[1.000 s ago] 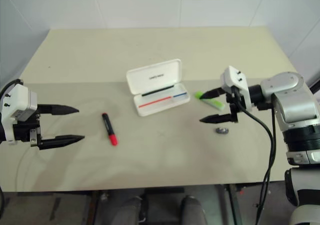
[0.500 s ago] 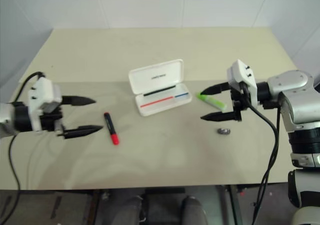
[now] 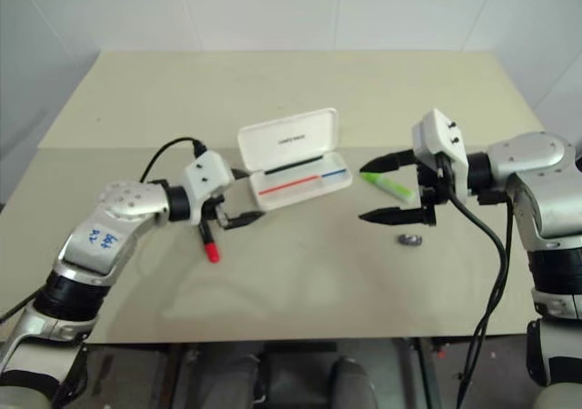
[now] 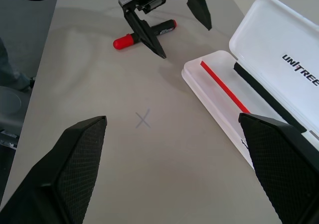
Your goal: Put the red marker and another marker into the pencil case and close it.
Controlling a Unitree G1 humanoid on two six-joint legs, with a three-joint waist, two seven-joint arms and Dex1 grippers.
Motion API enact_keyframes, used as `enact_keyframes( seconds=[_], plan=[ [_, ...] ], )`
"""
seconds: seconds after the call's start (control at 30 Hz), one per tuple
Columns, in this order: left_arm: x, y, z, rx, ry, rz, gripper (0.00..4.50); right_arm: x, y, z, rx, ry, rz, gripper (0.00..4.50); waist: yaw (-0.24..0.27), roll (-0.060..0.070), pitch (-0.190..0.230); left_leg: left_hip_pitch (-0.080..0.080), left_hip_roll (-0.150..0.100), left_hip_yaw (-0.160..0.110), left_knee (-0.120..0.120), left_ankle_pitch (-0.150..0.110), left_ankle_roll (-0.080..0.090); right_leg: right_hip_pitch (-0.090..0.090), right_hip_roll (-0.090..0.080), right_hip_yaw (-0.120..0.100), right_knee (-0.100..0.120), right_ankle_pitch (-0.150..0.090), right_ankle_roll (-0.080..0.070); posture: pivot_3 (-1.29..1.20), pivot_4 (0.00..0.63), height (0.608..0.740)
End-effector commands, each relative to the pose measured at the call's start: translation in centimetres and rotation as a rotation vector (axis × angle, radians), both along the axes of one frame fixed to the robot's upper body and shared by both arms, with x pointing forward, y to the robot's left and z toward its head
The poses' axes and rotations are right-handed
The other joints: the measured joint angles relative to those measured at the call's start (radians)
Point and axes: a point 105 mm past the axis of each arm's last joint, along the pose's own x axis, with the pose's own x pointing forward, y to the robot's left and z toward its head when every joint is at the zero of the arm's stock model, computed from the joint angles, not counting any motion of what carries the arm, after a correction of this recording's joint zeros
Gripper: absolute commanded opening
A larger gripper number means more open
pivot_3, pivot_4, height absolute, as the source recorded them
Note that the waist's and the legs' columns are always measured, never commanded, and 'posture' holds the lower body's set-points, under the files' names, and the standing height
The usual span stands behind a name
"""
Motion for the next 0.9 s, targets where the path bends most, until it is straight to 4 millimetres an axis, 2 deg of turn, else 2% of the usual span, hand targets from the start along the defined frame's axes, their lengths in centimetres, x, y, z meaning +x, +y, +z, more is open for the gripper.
enact_keyframes(
  seconds=[0.03, 0.37, 0.57, 0.63, 0.73, 0.9],
  plan=[
    [0.3, -0.5, 1.0, -0.023, -0.037, -0.035, 4.49, -0.5, -0.1, 1.4, 0.021, -0.058, -0.013, 4.50, 0.000, 0.000, 0.000, 0.000, 0.000, 0.000, 0.000, 0.000, 0.000, 0.000, 0.000, 0.000, 0.000, 0.000, 0.000, 0.00, 0.150, 0.740],
    [1.7, -2.7, -0.4, -0.112, 0.072, -0.119, 4.49, -0.6, 0.3, 0.7, 0.038, -0.075, -0.061, 4.50, 0.001, 0.000, 0.000, 0.000, 0.000, 0.000, 0.000, 0.000, 0.000, 0.001, 0.000, 0.000, 0.000, 0.000, 0.000, 0.00, 0.150, 0.740],
    [1.6, -4.2, -1.8, -0.059, 0.111, -0.180, 4.49, -0.7, 0.4, 0.6, 0.043, -0.082, -0.083, 4.50, 0.001, -0.001, 0.000, 0.000, 0.000, 0.000, 0.001, 0.000, 0.000, 0.002, 0.000, -0.001, -0.001, 0.000, 0.000, 0.00, 0.150, 0.740],
    [1.6, -4.2, -1.8, -0.055, 0.111, -0.184, 4.49, -0.7, 0.4, 0.5, 0.044, -0.082, -0.085, 4.50, 0.000, -0.001, 0.000, 0.000, 0.000, -0.001, 0.001, 0.000, 0.000, 0.002, 0.000, -0.001, -0.001, 0.000, 0.000, 0.00, 0.150, 0.740],
    [1.5, -4.4, -3.3, 0.013, 0.132, -0.181, 4.49, -0.8, 0.3, 0.4, 0.046, -0.082, -0.099, 4.50, 0.000, -0.001, 0.000, 0.000, 0.000, -0.001, 0.001, 0.000, 0.000, 0.002, 0.000, -0.001, 0.000, 0.000, 0.000, 0.00, 0.150, 0.740],
    [2.7, -4.3, -4.7, 0.090, 0.159, -0.119, 4.49, -0.9, 0.3, 0.5, 0.049, -0.085, -0.116, 4.50, 0.003, -0.001, 0.000, 0.000, 0.000, -0.001, 0.001, 0.000, 0.000, 0.002, 0.000, -0.001, 0.000, 0.000, 0.000, 0.00, 0.150, 0.740]
  ],
)
